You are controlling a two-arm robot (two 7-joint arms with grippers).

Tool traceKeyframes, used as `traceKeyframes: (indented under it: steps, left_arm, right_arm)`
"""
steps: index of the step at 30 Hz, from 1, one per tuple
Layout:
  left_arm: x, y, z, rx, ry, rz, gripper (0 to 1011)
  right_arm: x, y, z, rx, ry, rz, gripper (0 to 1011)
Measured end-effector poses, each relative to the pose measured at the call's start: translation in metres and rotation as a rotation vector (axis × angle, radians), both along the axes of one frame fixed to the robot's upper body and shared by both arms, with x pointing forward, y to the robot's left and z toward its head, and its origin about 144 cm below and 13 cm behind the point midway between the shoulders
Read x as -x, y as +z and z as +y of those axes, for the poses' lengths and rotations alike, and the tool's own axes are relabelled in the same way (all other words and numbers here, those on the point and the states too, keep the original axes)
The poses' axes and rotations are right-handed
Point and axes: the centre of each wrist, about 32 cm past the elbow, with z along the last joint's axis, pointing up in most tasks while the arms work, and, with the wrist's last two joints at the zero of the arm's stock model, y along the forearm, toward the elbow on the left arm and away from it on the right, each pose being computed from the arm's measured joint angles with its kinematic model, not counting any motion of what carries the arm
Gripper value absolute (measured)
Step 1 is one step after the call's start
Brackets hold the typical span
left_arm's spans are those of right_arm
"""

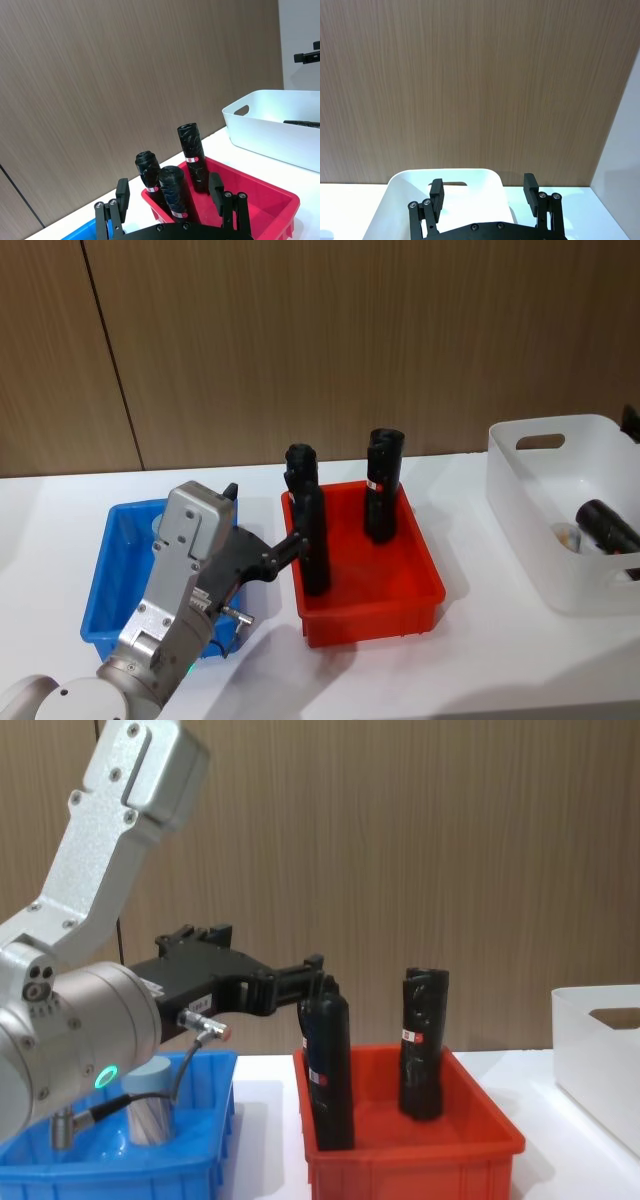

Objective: Pick the cotton swabs from the blue box and place them into the white box.

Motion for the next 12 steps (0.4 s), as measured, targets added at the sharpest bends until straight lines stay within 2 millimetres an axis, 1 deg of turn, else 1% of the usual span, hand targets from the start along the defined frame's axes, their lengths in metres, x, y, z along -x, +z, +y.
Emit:
traceKeyframes:
  steps: [12]
  left_arm:
    - [0.0000, 0.0000, 0.0000, 0.000, 0.000, 0.000, 1000]
  right_arm:
    - [0.0006, 0.0000, -0.0005, 0.000, 0.002, -0.001, 1002]
